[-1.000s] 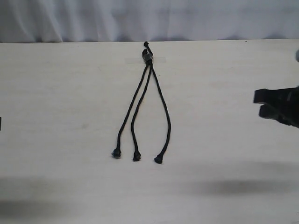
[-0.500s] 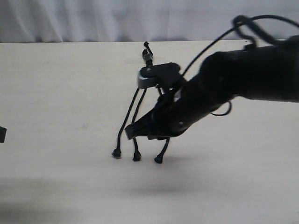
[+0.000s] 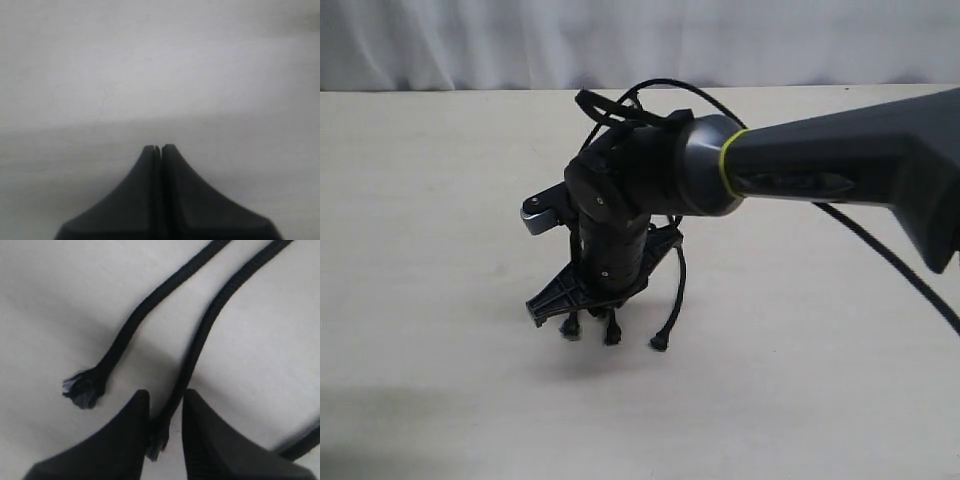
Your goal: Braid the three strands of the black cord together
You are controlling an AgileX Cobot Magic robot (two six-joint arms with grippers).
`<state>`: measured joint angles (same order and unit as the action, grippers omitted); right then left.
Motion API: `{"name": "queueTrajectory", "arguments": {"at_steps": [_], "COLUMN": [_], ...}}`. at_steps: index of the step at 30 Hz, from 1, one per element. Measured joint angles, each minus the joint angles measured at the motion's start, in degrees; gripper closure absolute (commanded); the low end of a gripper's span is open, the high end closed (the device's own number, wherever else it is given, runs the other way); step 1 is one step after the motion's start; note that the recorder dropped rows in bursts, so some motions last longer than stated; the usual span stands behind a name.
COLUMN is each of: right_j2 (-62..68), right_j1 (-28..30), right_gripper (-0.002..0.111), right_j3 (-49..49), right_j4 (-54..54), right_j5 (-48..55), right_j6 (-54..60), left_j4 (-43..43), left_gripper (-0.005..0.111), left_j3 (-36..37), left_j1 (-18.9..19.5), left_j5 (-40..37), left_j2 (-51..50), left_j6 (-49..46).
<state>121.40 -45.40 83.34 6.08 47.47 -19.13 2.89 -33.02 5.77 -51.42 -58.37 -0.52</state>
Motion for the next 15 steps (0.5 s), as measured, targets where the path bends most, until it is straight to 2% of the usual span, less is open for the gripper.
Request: {"name": "queueTrajectory", "arguments": {"at_steps": [7, 11, 15], "right_j2": [2.52, 3.14, 2.62], "right_j1": [0.0, 0.0, 0.0], "right_gripper": [0.077, 0.104, 0.104], "right_j3": [0.64, 0.85, 2.2], "right_j4": [1.92, 2.44, 2.63], "right_j5": [0.37, 0.48, 0.88], "right_j6": [-2.86, -3.16, -2.93], "left_j4": [0.0, 0.0, 0.0], "left_gripper": [0.107, 0.107, 0.107], "left_j3": [0.0, 0.0, 0.0], "left_j1": [0.0, 0.0, 0.0], "left_j5": [0.6, 1.28, 1.71], "left_j2": [0.0, 0.0, 0.0], "left_j6": [0.0, 0.0, 0.0]}}
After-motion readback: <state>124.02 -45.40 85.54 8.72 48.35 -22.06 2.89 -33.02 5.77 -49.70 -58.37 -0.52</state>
